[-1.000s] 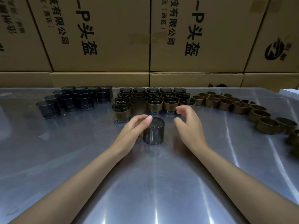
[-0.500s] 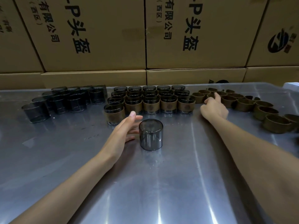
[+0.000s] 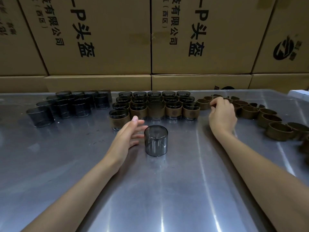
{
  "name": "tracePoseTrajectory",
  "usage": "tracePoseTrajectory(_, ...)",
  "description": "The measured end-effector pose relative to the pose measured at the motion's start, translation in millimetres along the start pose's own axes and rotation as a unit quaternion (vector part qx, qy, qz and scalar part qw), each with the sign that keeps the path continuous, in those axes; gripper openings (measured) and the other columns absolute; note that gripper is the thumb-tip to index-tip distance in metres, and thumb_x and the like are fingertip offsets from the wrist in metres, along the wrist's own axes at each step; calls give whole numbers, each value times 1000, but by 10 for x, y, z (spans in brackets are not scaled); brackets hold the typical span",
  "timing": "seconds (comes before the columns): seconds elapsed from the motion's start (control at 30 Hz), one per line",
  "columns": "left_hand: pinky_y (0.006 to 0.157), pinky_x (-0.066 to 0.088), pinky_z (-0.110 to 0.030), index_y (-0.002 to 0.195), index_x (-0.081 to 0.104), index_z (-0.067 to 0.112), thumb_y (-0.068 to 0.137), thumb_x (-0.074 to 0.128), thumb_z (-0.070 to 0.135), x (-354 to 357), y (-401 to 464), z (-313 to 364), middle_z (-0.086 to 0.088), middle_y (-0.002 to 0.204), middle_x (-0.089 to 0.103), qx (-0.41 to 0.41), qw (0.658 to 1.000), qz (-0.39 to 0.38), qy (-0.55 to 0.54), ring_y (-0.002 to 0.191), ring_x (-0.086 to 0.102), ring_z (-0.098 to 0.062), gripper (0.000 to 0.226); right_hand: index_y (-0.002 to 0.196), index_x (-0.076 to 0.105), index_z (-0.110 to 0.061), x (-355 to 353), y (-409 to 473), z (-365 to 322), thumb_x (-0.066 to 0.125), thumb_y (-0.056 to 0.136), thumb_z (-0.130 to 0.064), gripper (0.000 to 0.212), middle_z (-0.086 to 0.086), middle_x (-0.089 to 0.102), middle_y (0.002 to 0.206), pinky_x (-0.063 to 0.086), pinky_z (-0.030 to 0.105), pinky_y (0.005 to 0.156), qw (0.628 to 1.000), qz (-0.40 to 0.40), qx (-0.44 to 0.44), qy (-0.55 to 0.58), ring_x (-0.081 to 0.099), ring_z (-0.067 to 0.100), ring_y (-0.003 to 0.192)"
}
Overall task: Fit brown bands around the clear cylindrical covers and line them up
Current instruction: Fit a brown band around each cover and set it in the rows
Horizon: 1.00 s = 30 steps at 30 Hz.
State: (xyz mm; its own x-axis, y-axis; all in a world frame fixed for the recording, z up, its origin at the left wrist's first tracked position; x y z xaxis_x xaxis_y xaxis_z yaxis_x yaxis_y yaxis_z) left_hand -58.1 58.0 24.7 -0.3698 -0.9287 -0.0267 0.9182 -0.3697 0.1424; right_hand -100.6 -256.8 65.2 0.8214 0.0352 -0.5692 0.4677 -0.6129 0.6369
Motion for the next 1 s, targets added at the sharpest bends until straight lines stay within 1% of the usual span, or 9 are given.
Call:
tracePoseTrajectory(0.13, 98, 47, -35, 108, 61, 26, 79, 44, 58, -13, -53, 46, 3, 113, 69, 0, 1000, 11, 6, 103, 64, -16, 46, 116, 56, -14, -270, -297, -151, 60, 92, -12, 24, 7, 61, 109, 44, 37, 76, 994, 41, 9, 104, 53, 27, 107)
tracePoseTrajectory(0.27, 95, 44, -36, 105, 63, 23, 95, 50, 36, -57, -114, 93, 2, 109, 69, 9, 999, 35, -2, 102, 61, -18, 21, 108, 62, -14, -419, -644, -518, 62, 92, -16, 16, 0, 64, 102, 38, 28, 77, 988, 34, -72, 129, 51, 20, 101)
tracePoseTrajectory(0.43, 88, 43, -32, 97, 66, 21, 92, 59, 30, -62, -167, 187, -3, 110, 67, 43, 998, 38, 11, 100, 61, -16, 12, 95, 62, -16, -593, -1136, -1020, 65, 90, -19, 7, -12, 54, 91, 36, 28, 77, 967, 29, -141, 208, 45, 13, 89)
tracePoseTrajectory(0.5, 86, 42, -23, 98, 68, 22, 94, 55, 30, -23, -171, 234, 2, 107, 69, 75, 996, 20, 31, 102, 61, -8, 15, 92, 64, -16, -639, -1303, -1210, 64, 89, -26, 10, -9, 56, 89, 36, 29, 76, 957, 26, -177, 228, 44, 12, 87)
tracePoseTrajectory(0.57, 91, 41, -19, 110, 67, 24, 93, 54, 43, 59, -175, 240, 10, 113, 67, 101, 992, -20, 66, 109, 58, 3, 28, 90, 66, -15, -663, -1415, -1375, 63, 88, -32, 17, -4, 58, 89, 36, 27, 75, 948, 20, -235, 213, 45, 14, 86)
tracePoseTrajectory(0.67, 113, 33, -34, 135, 54, 25, 87, 41, 64, 196, -177, 193, 8, 135, 57, 112, 986, -78, 99, 130, 47, -4, 63, 88, 67, -13, -636, -1447, -1451, 70, 84, -29, 16, 1, 57, 92, 37, 26, 77, 942, 10, -273, 196, 46, 18, 88)
tracePoseTrajectory(0.73, 117, 28, -44, 139, 49, 27, 85, 35, 71, 257, -188, 170, 4, 140, 53, 99, 985, -102, 98, 135, 43, -12, 71, 85, 67, -14, -592, -1448, -1446, 74, 81, -28, 16, 3, 54, 99, 36, 24, 79, 942, -5, -272, 197, 44, 19, 94)
tracePoseTrajectory(0.83, 112, 31, -57, 134, 53, 28, 85, 39, 71, 311, -199, 113, -9, 134, 57, 62, 987, -131, 64, 130, 48, -29, 66, 83, 63, -17, -491, -1474, -1457, 72, 81, -29, 16, 4, 50, 115, 37, 22, 83, 939, -48, -277, 198, 40, 18, 107)
tracePoseTrajectory(1.0, 113, 34, -48, 131, 55, 33, 86, 40, 64, 299, -175, 88, 5, 129, 61, 54, 987, -123, 84, 127, 51, -14, 56, 95, 53, -23, -296, -1500, -1439, 60, 88, -33, 14, -7, 31, 134, 29, 9, 84, 928, -160, -256, 219, 29, 15, 130)
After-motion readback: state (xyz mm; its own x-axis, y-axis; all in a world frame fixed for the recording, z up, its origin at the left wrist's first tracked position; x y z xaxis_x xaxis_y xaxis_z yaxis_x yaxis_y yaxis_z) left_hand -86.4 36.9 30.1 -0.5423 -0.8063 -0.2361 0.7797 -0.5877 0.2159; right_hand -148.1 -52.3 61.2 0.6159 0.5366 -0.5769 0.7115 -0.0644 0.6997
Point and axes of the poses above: each hand's wrist, its own y-axis towards the middle knuckle, its own x-axis out of the palm, z = x × y, the point moved 8 cm from there along y, towards the middle knuckle
